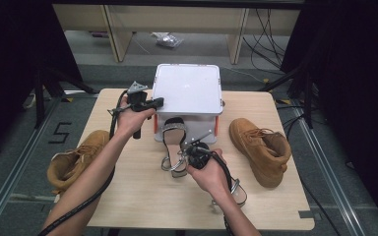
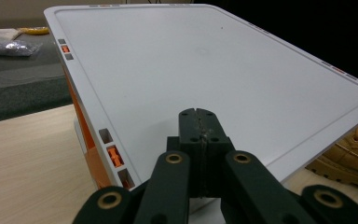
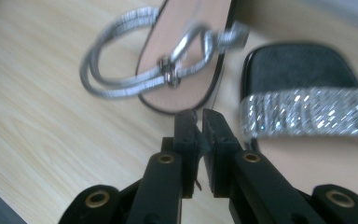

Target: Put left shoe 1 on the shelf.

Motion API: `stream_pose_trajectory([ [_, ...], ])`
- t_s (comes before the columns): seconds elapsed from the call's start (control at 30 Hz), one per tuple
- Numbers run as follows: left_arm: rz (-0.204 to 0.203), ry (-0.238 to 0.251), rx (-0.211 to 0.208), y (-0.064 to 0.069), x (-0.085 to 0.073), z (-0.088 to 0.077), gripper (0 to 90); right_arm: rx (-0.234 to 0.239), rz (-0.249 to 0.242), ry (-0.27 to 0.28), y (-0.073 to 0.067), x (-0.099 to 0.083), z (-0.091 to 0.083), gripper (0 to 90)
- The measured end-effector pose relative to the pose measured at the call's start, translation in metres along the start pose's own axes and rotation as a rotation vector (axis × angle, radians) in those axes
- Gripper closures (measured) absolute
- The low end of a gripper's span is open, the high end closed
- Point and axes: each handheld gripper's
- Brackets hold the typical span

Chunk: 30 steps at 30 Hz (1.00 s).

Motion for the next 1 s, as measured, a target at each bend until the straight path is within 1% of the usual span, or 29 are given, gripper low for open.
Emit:
stream_pose_trajectory([
  [0.03,0.0,0.0,0.0,0.0,0.0,0.0,89.6,-0.003,0.016,-0.028,-0.001,-0.002,0.001,85.5],
  [0.07,-0.001,0.0,-0.001,0.0,0.0,0.0,89.6,0.012,-0.036,0.005,0.0,-0.004,0.006,85.5],
  [0.1,-0.003,0.0,-0.002,0.0,0.0,0.0,89.6,0.016,-0.022,-0.011,-0.002,-0.006,0.009,85.5],
  [0.13,-0.004,0.001,-0.006,-0.001,0.0,0.0,89.6,0.025,-0.034,-0.012,-0.003,-0.007,0.011,85.5],
  [0.17,-0.003,0.002,-0.006,-0.001,0.0,0.0,89.6,0.02,-0.028,-0.017,-0.005,-0.008,0.016,85.5],
  [0.2,-0.001,0.0,-0.001,0.0,0.0,0.0,89.6,0.029,-0.009,-0.034,-0.007,-0.008,0.016,85.5],
  [0.23,-0.001,0.0,-0.002,0.0,0.0,0.0,89.6,0.03,-0.027,-0.025,-0.007,-0.009,0.02,85.4],
  [0.27,-0.002,0.0,-0.002,0.0,0.0,0.0,89.6,0.046,-0.049,-0.017,-0.008,-0.01,0.022,85.4],
  [0.3,-0.002,0.0,-0.002,0.0,0.0,0.0,89.6,0.037,-0.058,0.0,-0.01,-0.01,0.025,85.4],
  [0.33,-0.003,0.001,-0.006,-0.001,0.0,0.0,89.6,0.034,-0.064,0.007,-0.011,-0.011,0.026,85.3],
  [0.4,-0.004,0.0,-0.002,0.0,0.0,0.0,89.6,0.037,-0.058,0.029,-0.014,-0.012,0.031,85.4],
  [0.43,-0.003,0.0,-0.002,0.0,0.0,0.0,89.6,0.033,-0.067,0.042,-0.014,-0.012,0.032,85.6],
  [0.47,-0.003,-0.001,-0.002,0.0,0.0,0.0,89.6,0.032,-0.048,0.042,-0.015,-0.013,0.033,86.0],
  [0.5,-0.002,0.0,-0.004,0.0,0.0,0.0,89.6,0.03,-0.05,0.053,-0.016,-0.013,0.034,86.2],
  [0.57,-0.001,0.0,-0.004,0.0,0.0,0.0,89.6,0.027,-0.066,0.071,-0.015,-0.014,0.035,86.5],
  [0.6,-0.002,0.0,-0.004,-0.001,0.0,0.0,89.6,0.023,-0.089,0.083,-0.013,-0.014,0.036,86.8],
  [0.63,-0.002,0.001,-0.004,-0.001,0.0,0.0,89.6,0.022,-0.046,0.071,-0.016,-0.014,0.035,87.2],
  [0.67,-0.001,0.0,-0.004,-0.001,0.0,0.0,89.6,0.023,-0.055,0.078,-0.016,-0.015,0.035,87.5],
  [0.7,-0.003,0.0,-0.004,-0.001,0.0,0.0,89.6,0.022,-0.046,0.08,-0.015,-0.015,0.035,87.8],
  [0.73,-0.003,0.0,-0.005,-0.001,0.0,0.0,89.6,0.028,-0.05,0.083,-0.014,-0.015,0.036,88.2],
  [0.77,-0.001,0.0,-0.004,0.0,0.0,0.0,89.6,0.026,-0.064,0.087,-0.013,-0.015,0.036,88.5],
  [0.8,-0.001,0.0,-0.004,0.0,0.0,0.0,89.6,0.035,-0.034,0.085,-0.014,-0.015,0.035,88.8],
  [0.83,-0.001,0.001,-0.004,0.0,0.0,0.0,89.6,0.03,-0.019,0.084,-0.016,-0.015,0.034,88.9],
  [0.9,-0.003,0.004,-0.005,-0.001,0.0,0.0,89.6,0.028,-0.024,0.085,-0.016,-0.015,0.035,89.7],
  [0.93,-0.003,0.004,-0.005,-0.001,-0.001,0.0,89.6,0.013,-0.042,0.096,-0.016,-0.015,0.036,90.0],
  [0.97,-0.003,0.004,-0.005,-0.001,-0.001,0.0,89.6,0.014,-0.034,0.097,-0.016,-0.015,0.036,90.0],
  [1.0,-0.005,0.006,-0.005,-0.001,-0.001,0.0,89.6,0.015,-0.049,0.11,-0.015,-0.015,0.037,90.0],
])
Point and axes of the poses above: each handheld gripper's, and its own axes: z roughly forward along the jaws, x roughly out of its top, y roughly to its right, and after that the axes turned 8 degrees about -z, right-handed
